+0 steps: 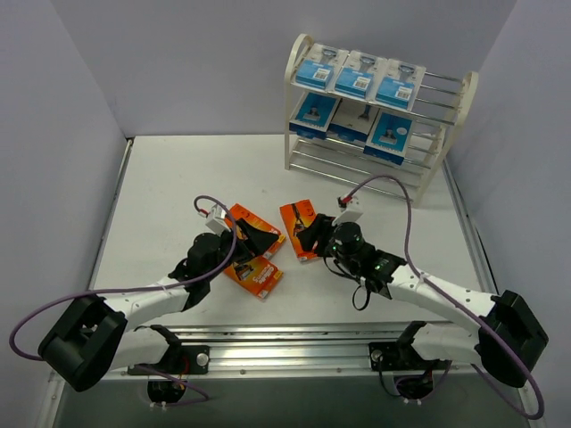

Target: Place and organize the shaving razors onto the shelf

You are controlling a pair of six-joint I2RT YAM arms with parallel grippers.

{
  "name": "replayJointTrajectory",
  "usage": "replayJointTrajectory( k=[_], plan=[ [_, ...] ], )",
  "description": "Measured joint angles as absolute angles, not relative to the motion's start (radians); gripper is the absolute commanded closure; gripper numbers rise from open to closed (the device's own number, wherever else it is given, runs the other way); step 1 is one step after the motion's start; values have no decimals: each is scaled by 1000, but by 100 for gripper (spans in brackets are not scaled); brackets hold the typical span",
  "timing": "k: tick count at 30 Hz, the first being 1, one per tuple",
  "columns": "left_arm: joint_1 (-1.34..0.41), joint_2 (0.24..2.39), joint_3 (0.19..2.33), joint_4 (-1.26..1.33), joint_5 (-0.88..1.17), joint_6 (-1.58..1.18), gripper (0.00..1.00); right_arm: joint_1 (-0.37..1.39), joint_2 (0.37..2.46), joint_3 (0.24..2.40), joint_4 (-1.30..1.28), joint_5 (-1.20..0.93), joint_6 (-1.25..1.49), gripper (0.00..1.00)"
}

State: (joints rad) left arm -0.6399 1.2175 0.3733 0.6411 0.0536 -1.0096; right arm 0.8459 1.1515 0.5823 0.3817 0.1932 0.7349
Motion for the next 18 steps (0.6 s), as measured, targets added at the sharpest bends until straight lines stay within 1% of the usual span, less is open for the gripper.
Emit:
replayJointTrajectory(
  k=[4,8,12,18],
  plan=[
    [-640,1224,368,639,54,-1008,6,658,1171,603,337,157,670,41],
    [-640,1235,375,628,50,-990,6,552,1248,655,304,133,594,37],
    [-640,1298,454,575,38,-952,6,500,1325,681,305,88,541,36],
    [-607,1445,680,537,39,-892,6,475,1359,665,327,46,529,37]
  ],
)
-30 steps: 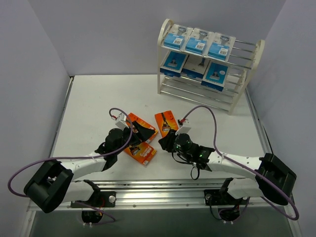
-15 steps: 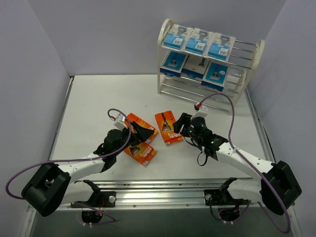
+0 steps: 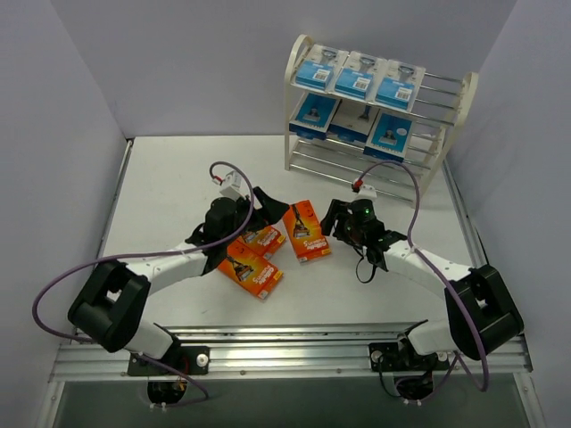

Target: Place and organize the shaving razors onto the shelf

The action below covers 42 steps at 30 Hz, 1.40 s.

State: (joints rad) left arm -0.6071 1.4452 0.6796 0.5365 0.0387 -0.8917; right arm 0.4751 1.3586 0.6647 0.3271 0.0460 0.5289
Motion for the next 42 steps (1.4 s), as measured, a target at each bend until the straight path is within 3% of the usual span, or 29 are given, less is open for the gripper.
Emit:
replayJointTrajectory(
  k=[13,42],
  plan=[
    [-566,1794,949,484,103,-853,6,451,1406,597,407,-35,538,38],
    [-579,2074,1213,369,144,-852,6,495,1498,556,571,-163,569,37]
  ],
)
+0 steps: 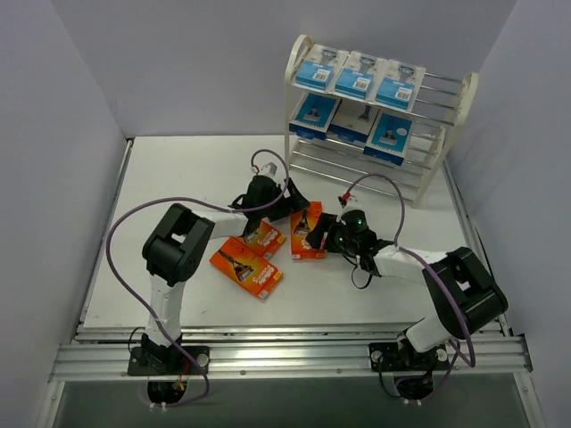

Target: Place and organize the shaving razors onto the shelf

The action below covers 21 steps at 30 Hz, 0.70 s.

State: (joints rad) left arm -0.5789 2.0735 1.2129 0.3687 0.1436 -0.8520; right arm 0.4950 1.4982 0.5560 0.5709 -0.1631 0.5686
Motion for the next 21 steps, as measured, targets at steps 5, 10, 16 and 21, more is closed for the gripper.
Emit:
replayJointTrajectory(
  k=[5,10,16,21],
  plan=[
    [-608,2126,1287,369,157,-852,6,519,1520,555,610,-185,575,37],
    [-638,2161,1332,371,167,-852,6,532,1571,555,635,-197,579,37],
    [-646,2180,1357,381,176,-852,6,558,1607,565,671,-207,584,37],
    [-646,2181,1361,395,198,-844,6,571,1616,571,680,-211,586,36]
  ],
)
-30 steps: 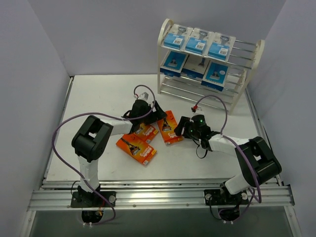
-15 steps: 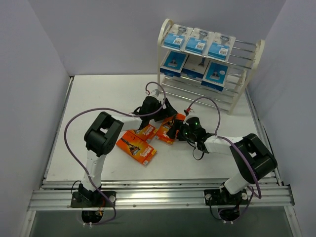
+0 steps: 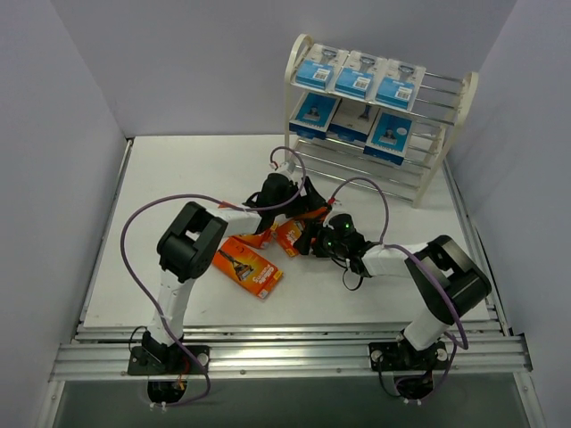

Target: Place and organize the shaving razors onto the shelf

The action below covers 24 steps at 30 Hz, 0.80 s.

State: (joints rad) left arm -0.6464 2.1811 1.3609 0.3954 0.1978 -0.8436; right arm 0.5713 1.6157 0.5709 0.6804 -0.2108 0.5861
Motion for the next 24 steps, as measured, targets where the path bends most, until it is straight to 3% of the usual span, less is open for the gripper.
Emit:
replayJointTrajectory(
  k=[20,24],
  plan=[
    [-529,1868,1228,300,154,-738,6,602,1540,571,648,-178,584,36],
    [-527,1760,1113,262,127,-749,6,604,1504,571,619,-163,579,36]
  ],
)
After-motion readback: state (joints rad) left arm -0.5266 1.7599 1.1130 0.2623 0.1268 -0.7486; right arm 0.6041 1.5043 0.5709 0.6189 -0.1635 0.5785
